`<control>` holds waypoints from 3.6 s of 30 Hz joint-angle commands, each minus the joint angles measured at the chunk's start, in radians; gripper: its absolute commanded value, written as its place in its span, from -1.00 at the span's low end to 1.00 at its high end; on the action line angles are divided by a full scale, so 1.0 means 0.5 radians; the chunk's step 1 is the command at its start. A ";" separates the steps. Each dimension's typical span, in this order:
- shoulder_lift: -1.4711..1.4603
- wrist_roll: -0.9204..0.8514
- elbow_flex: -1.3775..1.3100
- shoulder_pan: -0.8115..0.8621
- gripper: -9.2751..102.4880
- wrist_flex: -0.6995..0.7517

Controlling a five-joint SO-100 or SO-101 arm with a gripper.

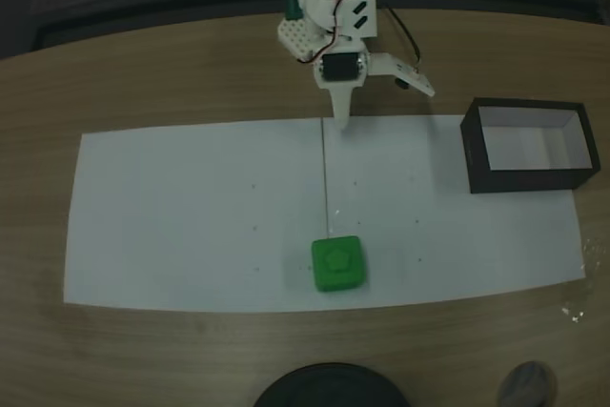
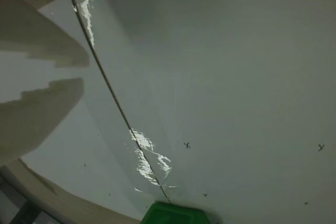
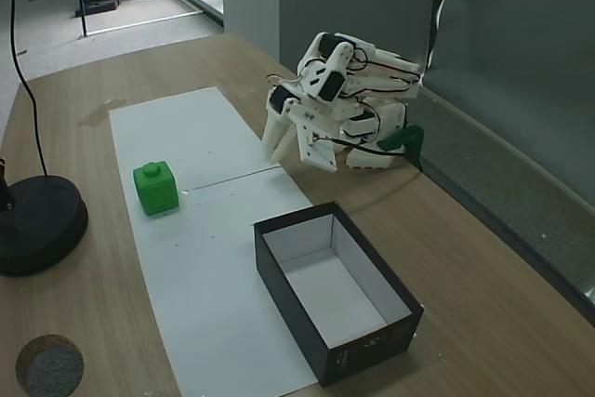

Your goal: Grab a green square and put it in the box.

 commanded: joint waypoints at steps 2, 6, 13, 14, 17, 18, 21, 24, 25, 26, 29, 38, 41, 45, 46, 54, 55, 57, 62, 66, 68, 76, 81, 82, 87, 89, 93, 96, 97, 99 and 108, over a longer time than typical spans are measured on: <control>0.046 0.006 -0.114 0.003 -0.84 0.031; 0.046 0.006 -0.114 0.003 -0.84 0.031; 0.046 0.006 -0.114 0.003 -0.84 0.031; 0.046 0.006 -0.114 0.003 -0.84 0.031; 0.046 0.006 -0.114 0.003 -0.84 0.031; 0.046 0.006 -0.114 0.003 -0.84 0.031; 0.046 0.006 -0.114 0.003 -0.84 0.031; 0.046 0.006 -0.114 0.003 -0.84 0.031; 0.046 0.006 -0.114 0.003 -0.84 0.031; 0.046 0.006 -0.114 0.003 -0.84 0.031; 0.046 0.006 -0.114 0.003 -0.84 0.031; 0.046 0.006 -0.114 0.003 -0.84 0.031; 0.046 0.006 -0.114 0.003 -0.84 0.031; 0.046 0.006 -0.114 0.003 -0.84 0.031; 0.046 0.006 -0.114 0.003 -0.84 0.031; 0.046 0.003 -0.114 0.003 -0.84 0.031; 0.046 0.003 -0.114 0.003 -0.84 0.031; 0.046 0.006 -0.114 0.003 -0.84 0.031; 0.046 0.006 -0.110 0.000 -0.84 0.012; 0.046 -0.009 -0.046 0.129 -0.84 -0.239; 0.046 -0.009 -0.046 0.261 -0.84 -0.396; 0.043 -0.012 -0.202 0.341 -0.83 -1.062; 0.006 -0.012 -0.374 0.123 -0.61 -1.104; -0.037 -0.012 -0.396 0.077 -0.53 -1.101; -0.509 -0.012 -0.672 -0.003 -0.39 -1.046; -0.819 -0.025 -0.868 0.000 -0.39 -1.043; -1.568 -0.144 -1.371 -0.025 -0.39 -0.976; -2.178 -0.150 -1.835 0.000 -0.31 -0.773; -2.378 -0.147 -1.988 0.003 -0.25 -0.672; -2.749 -0.147 -2.292 0.003 -0.17 -0.488; -3.915 -0.156 -3.344 0.144 -0.23 0.009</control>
